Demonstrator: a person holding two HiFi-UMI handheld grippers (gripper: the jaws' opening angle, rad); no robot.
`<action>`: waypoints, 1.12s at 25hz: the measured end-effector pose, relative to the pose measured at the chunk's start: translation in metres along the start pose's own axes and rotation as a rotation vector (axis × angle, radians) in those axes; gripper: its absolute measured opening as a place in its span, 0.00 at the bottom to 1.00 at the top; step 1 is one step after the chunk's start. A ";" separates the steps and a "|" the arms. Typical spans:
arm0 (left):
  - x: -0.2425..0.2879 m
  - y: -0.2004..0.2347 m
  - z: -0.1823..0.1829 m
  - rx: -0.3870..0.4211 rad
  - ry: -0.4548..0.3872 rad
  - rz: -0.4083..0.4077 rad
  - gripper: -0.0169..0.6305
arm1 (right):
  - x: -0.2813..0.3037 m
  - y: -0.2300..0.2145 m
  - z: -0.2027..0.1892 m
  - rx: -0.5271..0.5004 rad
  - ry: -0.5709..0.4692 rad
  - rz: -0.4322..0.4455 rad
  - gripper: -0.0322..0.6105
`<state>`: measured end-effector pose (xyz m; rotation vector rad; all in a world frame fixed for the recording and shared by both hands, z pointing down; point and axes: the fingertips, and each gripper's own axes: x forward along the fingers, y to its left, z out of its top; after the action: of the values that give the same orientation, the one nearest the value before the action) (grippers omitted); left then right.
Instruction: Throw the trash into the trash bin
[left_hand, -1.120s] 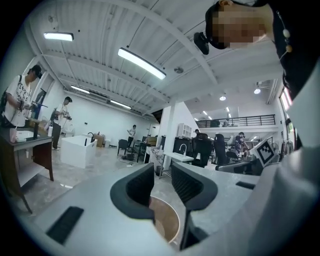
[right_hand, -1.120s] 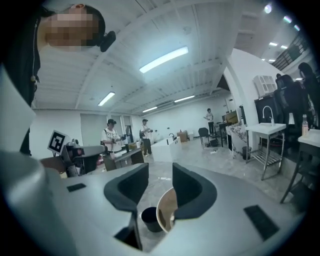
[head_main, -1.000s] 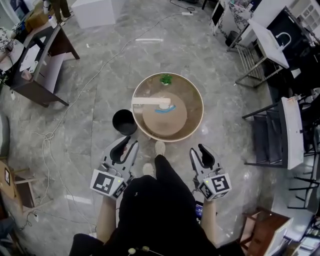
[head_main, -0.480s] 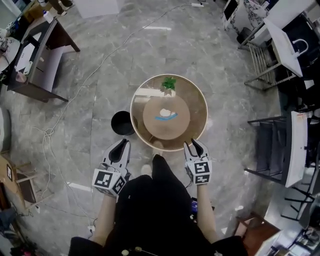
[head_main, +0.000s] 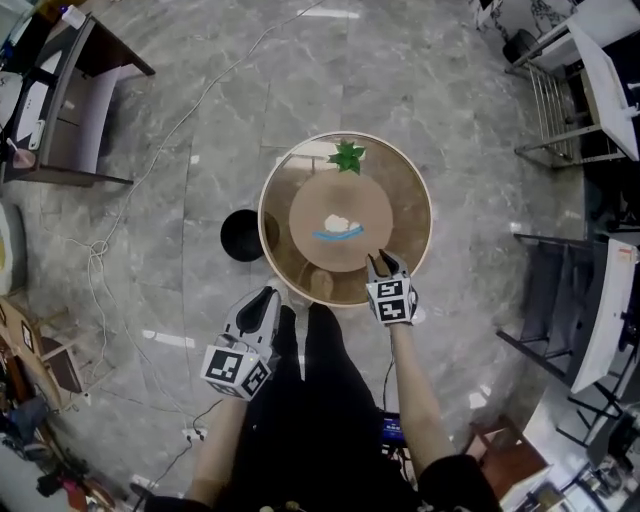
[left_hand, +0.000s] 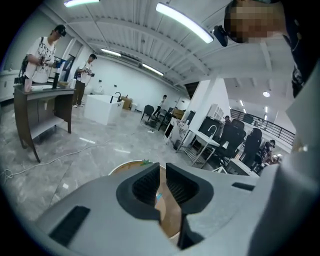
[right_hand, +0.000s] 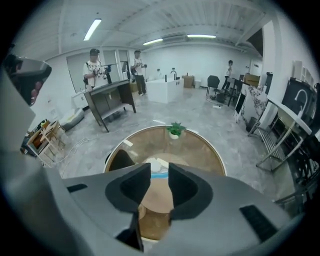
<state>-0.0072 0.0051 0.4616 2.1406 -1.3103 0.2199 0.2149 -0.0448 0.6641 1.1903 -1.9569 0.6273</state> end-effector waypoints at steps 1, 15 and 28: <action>0.009 0.000 -0.006 0.011 0.022 -0.010 0.09 | 0.014 -0.003 -0.004 0.004 0.021 0.006 0.23; 0.098 0.038 -0.111 -0.113 0.284 -0.147 0.09 | 0.164 -0.040 -0.082 0.172 0.228 0.038 0.26; 0.104 0.067 -0.173 -0.189 0.399 -0.088 0.09 | 0.164 -0.021 -0.060 0.114 0.191 -0.018 0.07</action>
<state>0.0163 0.0056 0.6734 1.8699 -0.9643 0.4425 0.2072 -0.0976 0.8321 1.1693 -1.7683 0.8223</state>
